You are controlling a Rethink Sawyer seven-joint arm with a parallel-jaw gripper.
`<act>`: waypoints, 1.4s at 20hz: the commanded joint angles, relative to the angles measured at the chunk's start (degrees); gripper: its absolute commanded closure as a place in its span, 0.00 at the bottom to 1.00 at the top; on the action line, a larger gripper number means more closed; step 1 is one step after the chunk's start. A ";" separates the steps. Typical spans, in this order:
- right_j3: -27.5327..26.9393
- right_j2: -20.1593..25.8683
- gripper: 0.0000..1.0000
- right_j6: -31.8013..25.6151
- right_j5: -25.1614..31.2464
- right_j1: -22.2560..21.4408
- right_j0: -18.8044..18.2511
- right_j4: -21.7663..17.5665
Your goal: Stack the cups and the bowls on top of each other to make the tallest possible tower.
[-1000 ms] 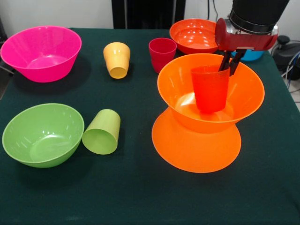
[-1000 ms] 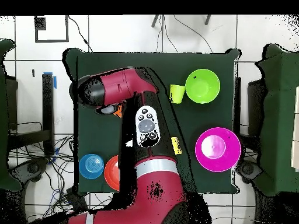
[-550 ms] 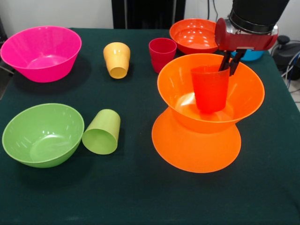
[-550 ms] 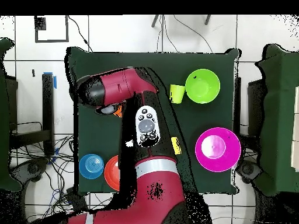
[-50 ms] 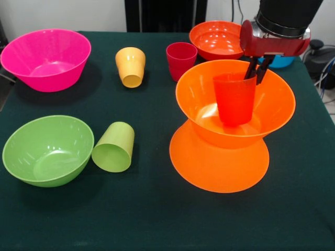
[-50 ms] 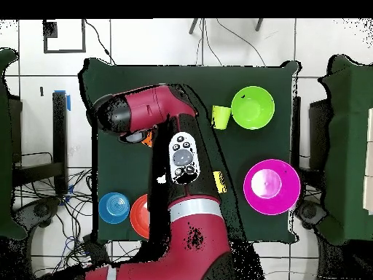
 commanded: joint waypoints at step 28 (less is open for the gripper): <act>3.23 1.10 1.00 2.22 0.65 -0.87 -0.34 0.62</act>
